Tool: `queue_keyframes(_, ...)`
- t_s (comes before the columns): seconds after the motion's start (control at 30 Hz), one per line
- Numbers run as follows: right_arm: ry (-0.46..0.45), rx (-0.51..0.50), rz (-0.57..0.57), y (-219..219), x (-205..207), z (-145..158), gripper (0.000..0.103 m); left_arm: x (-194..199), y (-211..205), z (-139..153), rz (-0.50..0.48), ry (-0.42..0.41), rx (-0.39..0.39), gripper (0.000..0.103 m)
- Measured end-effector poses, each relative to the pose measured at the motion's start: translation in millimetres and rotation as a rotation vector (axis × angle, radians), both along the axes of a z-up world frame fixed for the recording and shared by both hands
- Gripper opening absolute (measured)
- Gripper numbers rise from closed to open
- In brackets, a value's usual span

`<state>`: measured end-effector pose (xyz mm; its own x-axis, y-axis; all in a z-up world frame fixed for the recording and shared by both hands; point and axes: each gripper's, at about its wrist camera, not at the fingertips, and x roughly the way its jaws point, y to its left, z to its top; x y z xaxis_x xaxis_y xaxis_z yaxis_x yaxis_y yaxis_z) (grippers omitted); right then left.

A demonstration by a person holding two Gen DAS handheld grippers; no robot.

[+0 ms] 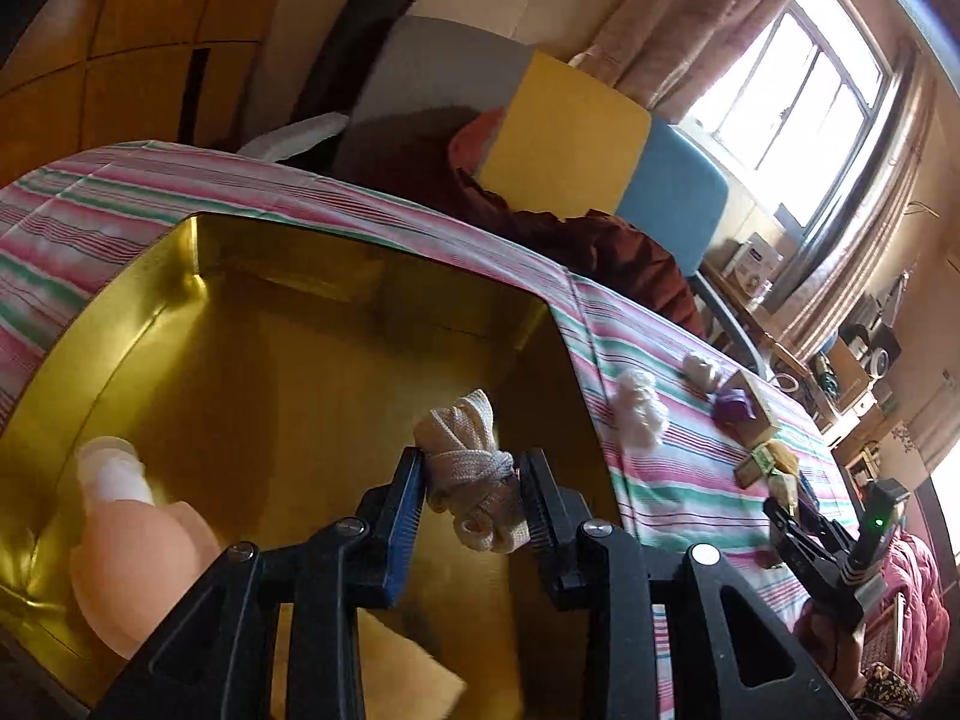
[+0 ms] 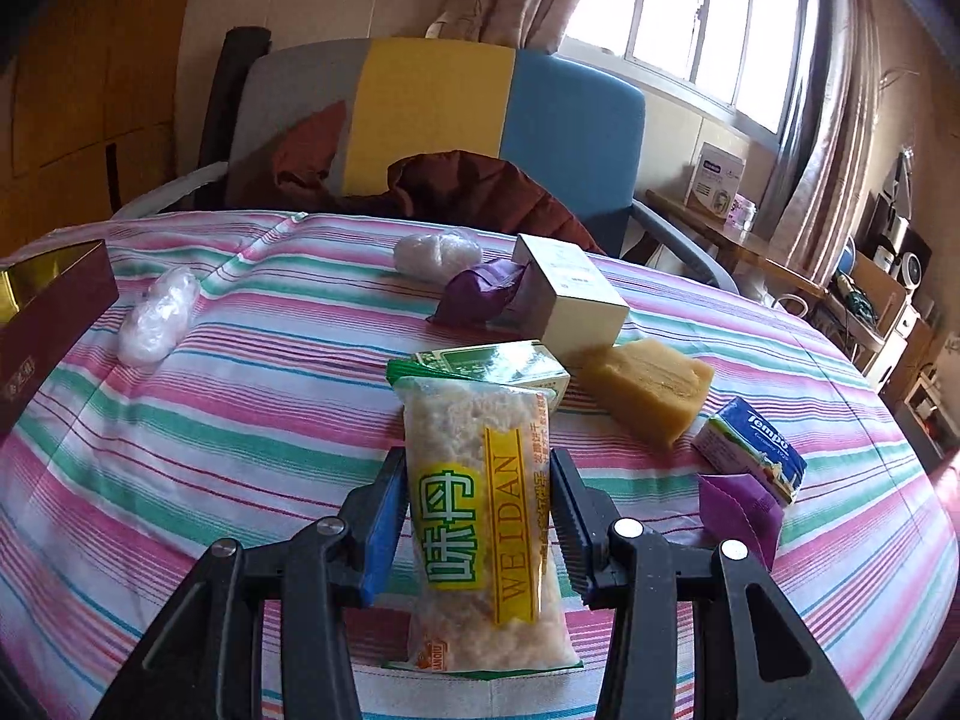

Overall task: Organize objects
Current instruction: 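Carry the sock and snack bag into the gold tray and release both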

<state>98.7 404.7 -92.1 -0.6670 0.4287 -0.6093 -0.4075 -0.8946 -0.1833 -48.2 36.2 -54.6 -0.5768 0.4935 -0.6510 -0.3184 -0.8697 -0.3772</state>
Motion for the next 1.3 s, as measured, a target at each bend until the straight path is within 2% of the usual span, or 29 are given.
queue_keyframes(0.23, -0.027, 0.032, 0.099, -36, -1, 4, 0.046, -16, -34, -14, 0.109, -0.059, -0.030, 0.033)
queue_keyframes(0.37, 0.010, -0.047, 0.141, -57, 3, 14, 0.046, -19, -44, -17, 0.154, -0.077, -0.047, 0.034)
queue_keyframes(0.5, 0.046, -0.136, 0.191, -82, 0, 28, 0.046, -20, -53, -14, 0.200, -0.093, -0.020, 0.045)
queue_keyframes(0.63, 0.065, -0.204, 0.274, -112, -8, 42, 0.046, -18, -66, -7, 0.269, -0.093, 0.028, 0.045)
queue_keyframes(0.8, 0.065, -0.247, 0.404, -155, -19, 53, 0.046, -12, -80, 4, 0.368, -0.078, 0.041, 0.046)
queue_keyframes(0.9, 0.047, -0.270, 0.469, -179, -28, 56, 0.046, -13, -87, 7, 0.380, -0.084, 0.075, 0.046)
queue_keyframes(1.07, 0.045, -0.313, 0.551, -212, -41, 62, 0.046, -11, -87, 12, 0.380, -0.074, 0.070, 0.046)
queue_keyframes(1.3, 0.031, -0.294, 0.638, -250, -55, 62, 0.044, -8, -85, 13, 0.378, -0.084, 0.068, 0.046)
